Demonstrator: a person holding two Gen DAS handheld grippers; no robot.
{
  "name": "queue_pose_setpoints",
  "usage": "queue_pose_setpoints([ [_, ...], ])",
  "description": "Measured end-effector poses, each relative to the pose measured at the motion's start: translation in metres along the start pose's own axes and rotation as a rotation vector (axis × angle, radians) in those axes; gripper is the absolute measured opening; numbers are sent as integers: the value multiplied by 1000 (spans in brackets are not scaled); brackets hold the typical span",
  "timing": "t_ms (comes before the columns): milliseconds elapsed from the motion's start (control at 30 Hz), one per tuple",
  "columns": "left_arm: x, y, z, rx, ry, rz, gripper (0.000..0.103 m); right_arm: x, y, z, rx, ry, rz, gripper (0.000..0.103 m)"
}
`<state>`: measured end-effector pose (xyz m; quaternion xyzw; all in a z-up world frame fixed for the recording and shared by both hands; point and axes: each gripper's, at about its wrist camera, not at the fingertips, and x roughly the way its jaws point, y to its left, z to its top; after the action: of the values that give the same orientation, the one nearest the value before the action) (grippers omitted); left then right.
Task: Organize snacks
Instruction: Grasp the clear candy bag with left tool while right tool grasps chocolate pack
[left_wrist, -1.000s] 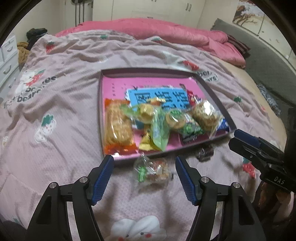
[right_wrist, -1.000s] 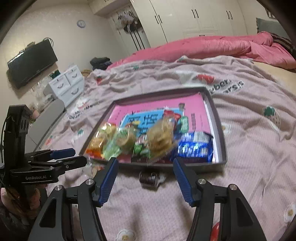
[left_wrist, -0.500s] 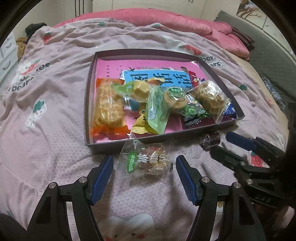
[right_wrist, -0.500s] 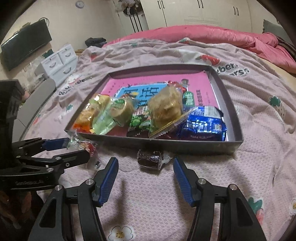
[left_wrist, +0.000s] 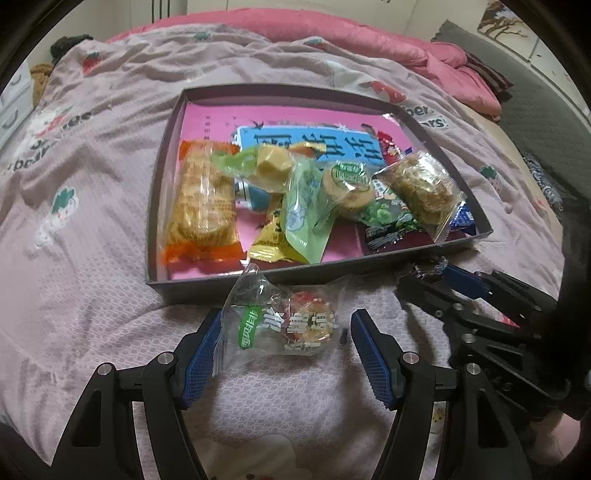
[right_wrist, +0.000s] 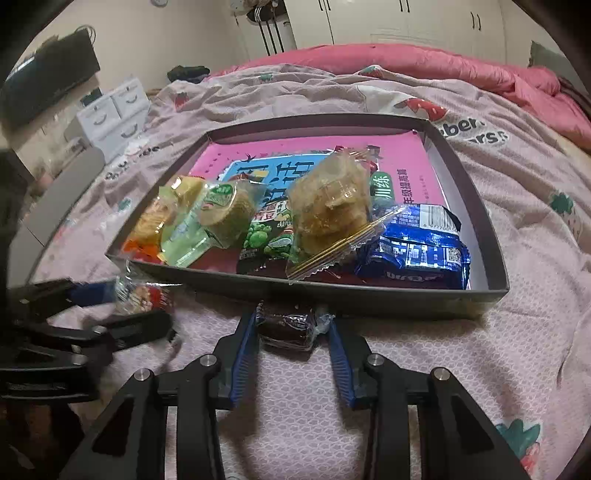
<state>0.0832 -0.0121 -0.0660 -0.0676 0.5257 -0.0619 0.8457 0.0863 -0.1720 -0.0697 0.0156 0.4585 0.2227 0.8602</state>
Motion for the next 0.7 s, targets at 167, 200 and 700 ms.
queue_pose_setpoints([
  [167,4,-1,0,-4,1,-16,58,-12,-1,-1,15,-12,59,38],
  [200,4,-1,0,-5,-2,-22,57,-15,0,0,12,-17,67,38],
  [700,-54,11,14,-41,-156,-82,55,-64,-1,13,1,-191,100,38],
])
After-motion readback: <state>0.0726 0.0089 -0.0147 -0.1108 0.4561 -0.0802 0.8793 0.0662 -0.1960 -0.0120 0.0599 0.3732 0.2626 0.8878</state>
